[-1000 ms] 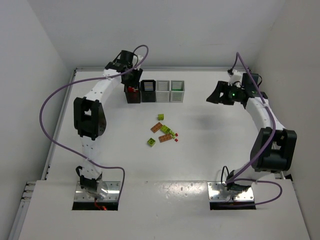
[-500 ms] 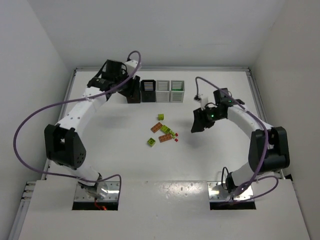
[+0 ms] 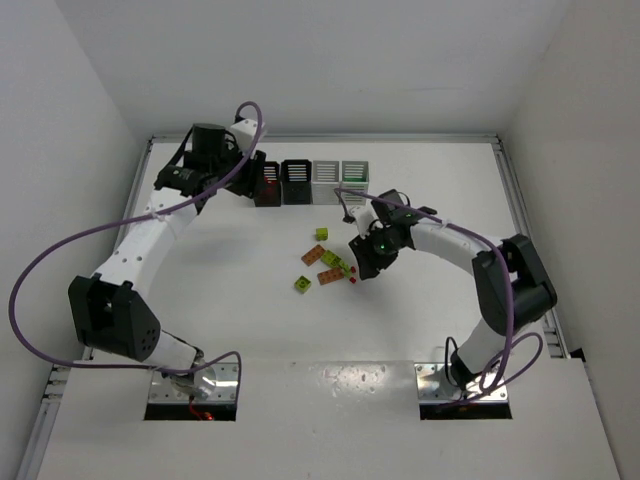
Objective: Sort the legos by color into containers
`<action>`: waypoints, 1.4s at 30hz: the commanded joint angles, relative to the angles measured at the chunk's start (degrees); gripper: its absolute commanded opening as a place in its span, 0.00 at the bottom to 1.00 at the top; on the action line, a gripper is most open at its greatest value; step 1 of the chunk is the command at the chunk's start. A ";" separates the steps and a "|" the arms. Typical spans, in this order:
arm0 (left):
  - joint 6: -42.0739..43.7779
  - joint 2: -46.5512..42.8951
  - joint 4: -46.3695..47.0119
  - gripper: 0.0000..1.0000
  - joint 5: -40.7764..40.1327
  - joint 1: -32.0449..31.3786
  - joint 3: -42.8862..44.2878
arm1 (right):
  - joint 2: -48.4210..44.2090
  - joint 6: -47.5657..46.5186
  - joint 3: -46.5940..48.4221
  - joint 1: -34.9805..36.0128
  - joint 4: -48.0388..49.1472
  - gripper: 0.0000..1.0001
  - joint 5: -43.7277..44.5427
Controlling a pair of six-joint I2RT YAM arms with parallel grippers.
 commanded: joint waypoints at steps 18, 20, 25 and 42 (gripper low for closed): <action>0.05 -2.84 0.82 0.51 -0.71 2.29 -0.40 | 10.75 6.33 7.47 6.23 5.29 0.47 11.11; 0.05 -2.84 0.82 0.51 -0.71 2.29 -0.92 | 11.36 6.33 8.00 6.84 5.29 0.47 11.11; 0.05 -2.84 0.82 0.51 -0.71 2.82 -1.46 | 12.51 6.33 8.00 7.38 5.29 0.47 12.95; 0.05 -2.84 1.34 0.51 -0.19 2.82 -2.51 | 12.52 5.72 7.30 7.38 3.62 0.40 10.15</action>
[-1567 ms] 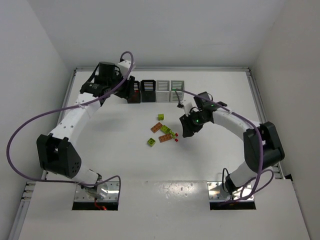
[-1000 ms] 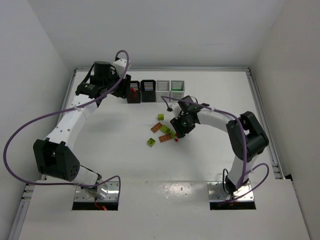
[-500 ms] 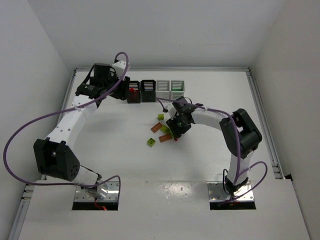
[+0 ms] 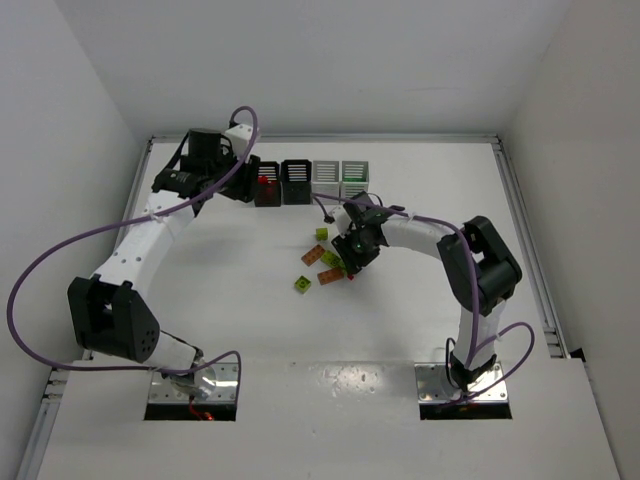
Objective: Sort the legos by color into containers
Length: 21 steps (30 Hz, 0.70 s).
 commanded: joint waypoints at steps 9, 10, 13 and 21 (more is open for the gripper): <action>0.05 -2.29 1.45 0.51 0.72 0.83 -0.63 | -6.93 -2.27 -6.64 0.82 -0.10 0.45 -2.78; 0.05 -2.29 1.45 0.51 0.72 0.83 -0.63 | -7.45 -2.27 -6.64 0.82 -0.10 0.45 -2.78; 0.05 -2.29 1.45 0.51 1.24 0.83 -0.63 | -9.03 -2.27 -6.64 0.82 -0.10 0.45 -2.78; 0.05 -2.29 1.45 0.51 1.24 0.83 -0.63 | -12.73 -3.59 -8.74 0.82 -0.63 0.40 -7.60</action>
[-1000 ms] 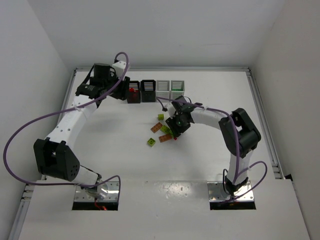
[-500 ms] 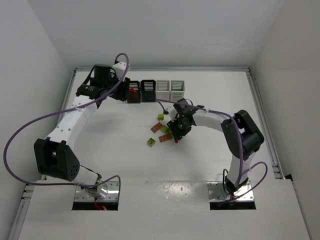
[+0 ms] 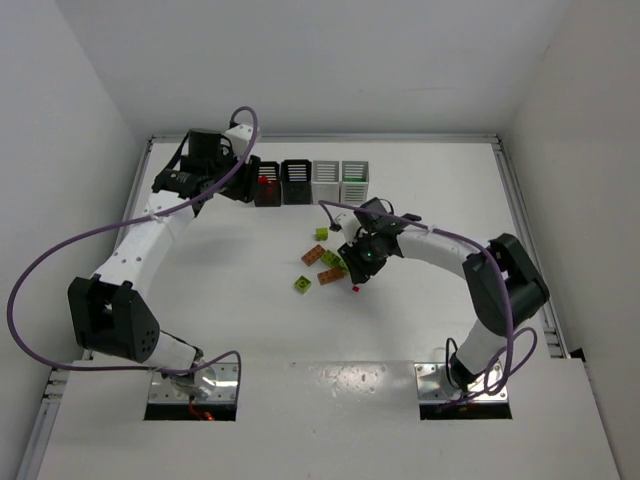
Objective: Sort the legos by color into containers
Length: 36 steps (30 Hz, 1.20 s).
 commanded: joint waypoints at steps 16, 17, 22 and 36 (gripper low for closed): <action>0.05 -2.27 1.34 0.51 0.50 0.83 0.09 | 0.81 -1.30 -0.70 3.94 0.38 0.37 3.53; 0.05 -2.27 1.34 0.51 -0.03 0.83 0.09 | 1.34 -1.29 -0.70 3.94 0.38 0.37 3.54; 0.58 -2.27 1.34 0.51 -0.03 0.83 -0.43 | 1.87 -1.29 -0.17 4.47 0.91 0.37 5.65; 0.58 -2.27 1.34 0.51 -0.03 0.83 -0.44 | 4.59 -1.29 1.06 5.09 1.44 0.40 6.53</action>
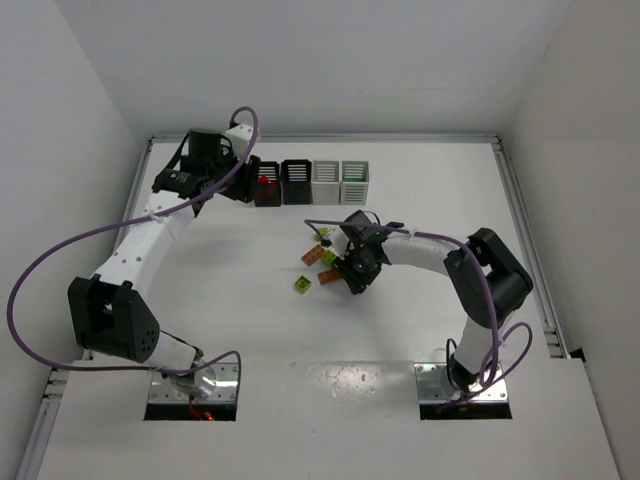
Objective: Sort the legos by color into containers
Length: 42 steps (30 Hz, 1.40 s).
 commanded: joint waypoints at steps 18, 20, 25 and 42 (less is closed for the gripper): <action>0.31 -1.75 1.34 0.51 0.21 1.36 -0.44 | 2.15 -0.20 -0.50 3.90 1.74 0.37 6.54; 0.84 -1.75 1.34 0.51 0.21 1.36 -0.44 | 2.15 -0.20 -0.51 3.90 1.74 0.37 6.54; 0.84 -2.27 1.34 0.51 0.21 1.36 -0.44 | 2.15 -0.20 -0.51 3.90 1.74 0.32 6.01; 0.84 -4.03 4.77 0.53 9.43 1.88 -5.35 | -6.10 0.84 -0.33 0.75 0.07 0.03 4.52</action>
